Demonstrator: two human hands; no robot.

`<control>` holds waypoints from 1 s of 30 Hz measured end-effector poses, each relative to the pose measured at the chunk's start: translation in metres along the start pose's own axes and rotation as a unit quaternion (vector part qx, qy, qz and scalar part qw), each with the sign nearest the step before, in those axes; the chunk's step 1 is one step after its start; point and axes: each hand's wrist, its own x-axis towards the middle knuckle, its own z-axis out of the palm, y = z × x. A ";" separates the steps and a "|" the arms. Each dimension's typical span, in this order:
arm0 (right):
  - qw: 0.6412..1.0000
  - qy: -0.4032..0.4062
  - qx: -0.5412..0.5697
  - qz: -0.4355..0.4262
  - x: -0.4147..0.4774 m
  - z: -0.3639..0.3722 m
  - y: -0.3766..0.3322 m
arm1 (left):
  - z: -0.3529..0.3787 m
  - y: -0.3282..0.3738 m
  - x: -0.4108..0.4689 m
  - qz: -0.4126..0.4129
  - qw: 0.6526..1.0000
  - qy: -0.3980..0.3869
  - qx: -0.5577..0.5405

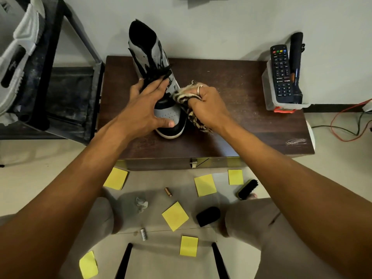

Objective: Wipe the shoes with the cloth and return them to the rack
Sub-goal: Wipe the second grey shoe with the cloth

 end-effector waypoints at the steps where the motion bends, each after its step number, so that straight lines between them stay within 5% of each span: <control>1: 0.999 0.025 -0.003 -0.019 0.002 0.004 0.000 | 0.000 0.000 0.000 0.002 1.000 0.000 -0.001; 9: 0.987 -0.011 -0.140 -0.072 -0.001 0.013 -0.001 | -0.001 -0.005 0.000 0.004 1.000 0.004 0.010; 14: 0.980 -0.031 -0.194 -0.028 -0.001 0.000 -0.007 | -0.002 -0.006 0.000 0.009 1.000 -0.002 0.003; 18: 0.986 0.032 -0.149 -0.073 0.001 -0.002 -0.007 | -0.002 -0.005 0.002 0.011 1.000 -0.007 0.000; 22: 0.972 -0.036 -0.201 -0.112 -0.001 0.008 -0.009 | -0.002 -0.005 0.003 0.007 1.000 -0.010 0.008; 30: 0.963 0.005 -0.253 -0.095 -0.001 0.013 -0.011 | -0.003 -0.006 0.001 0.003 1.000 -0.010 0.006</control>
